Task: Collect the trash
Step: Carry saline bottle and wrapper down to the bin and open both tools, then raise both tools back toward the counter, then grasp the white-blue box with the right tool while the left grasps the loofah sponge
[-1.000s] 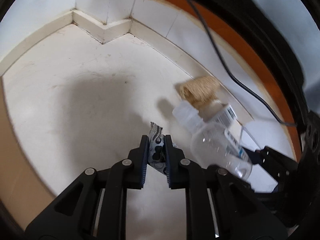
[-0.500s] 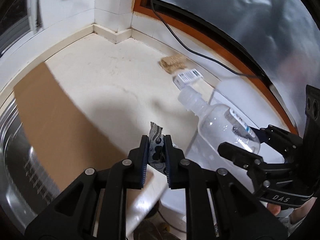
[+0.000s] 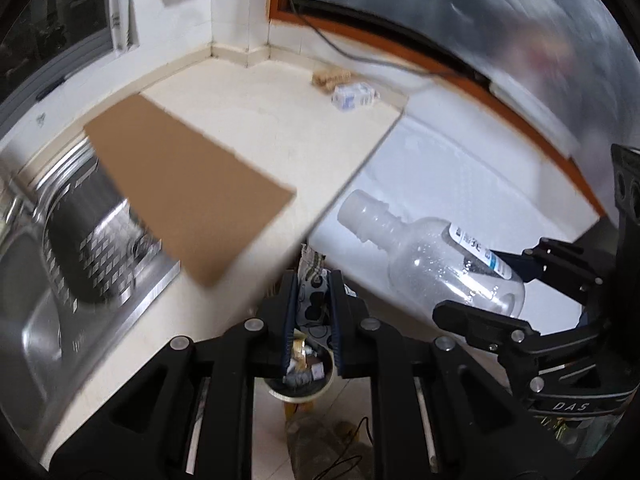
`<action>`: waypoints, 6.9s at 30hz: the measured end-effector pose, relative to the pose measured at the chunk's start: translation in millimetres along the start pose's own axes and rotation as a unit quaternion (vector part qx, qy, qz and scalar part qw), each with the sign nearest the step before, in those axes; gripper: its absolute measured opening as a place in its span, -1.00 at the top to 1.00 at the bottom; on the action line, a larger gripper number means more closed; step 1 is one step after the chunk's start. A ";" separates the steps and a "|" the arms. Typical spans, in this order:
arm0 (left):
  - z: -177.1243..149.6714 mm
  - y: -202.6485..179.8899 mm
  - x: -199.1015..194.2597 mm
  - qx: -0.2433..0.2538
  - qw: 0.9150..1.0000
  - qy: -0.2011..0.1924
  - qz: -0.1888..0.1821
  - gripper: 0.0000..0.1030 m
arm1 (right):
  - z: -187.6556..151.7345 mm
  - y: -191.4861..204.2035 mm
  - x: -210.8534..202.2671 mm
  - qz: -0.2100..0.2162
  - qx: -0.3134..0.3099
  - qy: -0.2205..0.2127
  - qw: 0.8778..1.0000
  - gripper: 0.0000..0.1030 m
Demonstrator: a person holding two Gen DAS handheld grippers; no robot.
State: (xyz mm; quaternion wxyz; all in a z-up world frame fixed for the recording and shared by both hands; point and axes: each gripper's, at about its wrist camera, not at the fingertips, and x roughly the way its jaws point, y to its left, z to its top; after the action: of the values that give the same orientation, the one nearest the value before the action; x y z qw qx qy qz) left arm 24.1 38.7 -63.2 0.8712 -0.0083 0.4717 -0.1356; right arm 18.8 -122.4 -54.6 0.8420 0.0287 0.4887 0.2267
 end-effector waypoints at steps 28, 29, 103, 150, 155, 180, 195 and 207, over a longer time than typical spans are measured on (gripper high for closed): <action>-291.2 32.2 256.7 -0.013 0.978 0.200 0.052 0.75 | -322.1 -5.1 276.7 -0.063 0.097 0.223 0.968 -0.07; -297.0 36.1 274.1 -0.014 0.977 0.206 0.053 0.75 | -320.4 -12.9 289.9 -0.063 0.101 0.228 0.966 -0.07; -41.7 -31.3 -104.3 0.008 0.997 -0.043 0.056 -0.46 | -62.9 5.7 -123.1 -0.087 0.112 -0.108 0.984 -0.37; 377.6 43.6 234.2 0.164 0.986 -0.019 -0.022 -0.26 | 302.7 -325.8 279.0 -0.229 0.394 -0.009 0.890 -0.36; 384.6 32.6 251.0 0.188 0.981 -0.017 -0.033 -0.27 | 301.7 -331.4 293.6 -0.214 0.397 -0.012 0.893 -0.27; 394.3 -53.9 399.3 0.279 0.959 0.038 -0.036 -0.27 | 237.2 -328.3 245.7 -0.142 0.390 -0.028 0.910 0.20; 378.4 -38.3 385.0 0.219 0.975 -0.004 -0.044 0.44 | 218.3 -324.8 239.3 -0.127 0.377 -0.028 0.917 0.23; 318.9 -12.7 283.9 0.190 0.979 -0.003 -0.076 0.45 | 189.8 -270.2 176.1 -0.123 0.376 -0.057 0.917 0.25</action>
State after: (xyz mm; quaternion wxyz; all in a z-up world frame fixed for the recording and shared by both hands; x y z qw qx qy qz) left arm 431.2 -79.0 -117.2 0.8454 0.1216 0.4329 -0.2883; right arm 346.9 -259.4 -171.4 0.8167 0.2959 0.4888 -0.0811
